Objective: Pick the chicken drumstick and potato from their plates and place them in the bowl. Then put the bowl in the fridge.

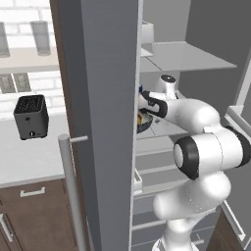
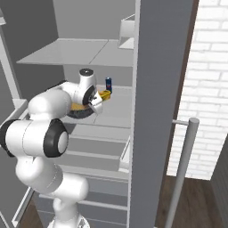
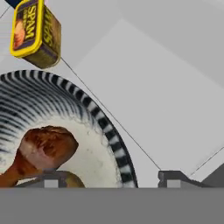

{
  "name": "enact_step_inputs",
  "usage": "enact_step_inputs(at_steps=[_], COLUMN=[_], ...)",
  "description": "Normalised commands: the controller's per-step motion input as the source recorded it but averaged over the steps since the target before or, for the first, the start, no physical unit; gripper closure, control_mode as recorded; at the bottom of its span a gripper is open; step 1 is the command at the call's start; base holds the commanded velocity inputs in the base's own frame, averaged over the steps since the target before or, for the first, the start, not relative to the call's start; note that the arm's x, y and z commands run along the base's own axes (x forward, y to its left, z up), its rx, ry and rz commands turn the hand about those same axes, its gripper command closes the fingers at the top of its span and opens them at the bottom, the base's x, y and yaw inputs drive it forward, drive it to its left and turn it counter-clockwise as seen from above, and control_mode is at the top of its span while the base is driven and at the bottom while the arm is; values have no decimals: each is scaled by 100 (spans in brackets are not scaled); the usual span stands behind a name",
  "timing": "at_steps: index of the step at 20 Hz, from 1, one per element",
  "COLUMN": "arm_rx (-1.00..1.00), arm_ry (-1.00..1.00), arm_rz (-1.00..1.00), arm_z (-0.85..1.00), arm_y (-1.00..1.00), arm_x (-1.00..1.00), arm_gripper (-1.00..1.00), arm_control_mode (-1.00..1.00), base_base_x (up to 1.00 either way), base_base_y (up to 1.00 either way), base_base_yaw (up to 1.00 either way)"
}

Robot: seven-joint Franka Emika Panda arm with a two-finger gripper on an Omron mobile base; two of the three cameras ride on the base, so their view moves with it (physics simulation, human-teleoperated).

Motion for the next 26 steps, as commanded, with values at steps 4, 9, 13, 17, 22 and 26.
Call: enact_step_inputs(at_steps=[4,9,13,17,22,26], arm_rx=[0,4,2,0,0,-4], arm_ry=[-3,0,1,-4,-19,-30], arm_rz=[0,0,0,4,8,3], arm_z=[28,45,55,36,59,72], arm_y=[-3,-20,-15,-22,0,0], arm_x=[-55,-94,-100,-100,-100,-87], arm_gripper=[-100,-100,-100,-100,-100,-100], arm_control_mode=[-100,-100,-100,-100,-100,-100], base_base_x=[0,0,0,0,0,0], base_base_y=[0,0,0,0,0,0], base_base_yaw=[0,0,0,0,0,0])
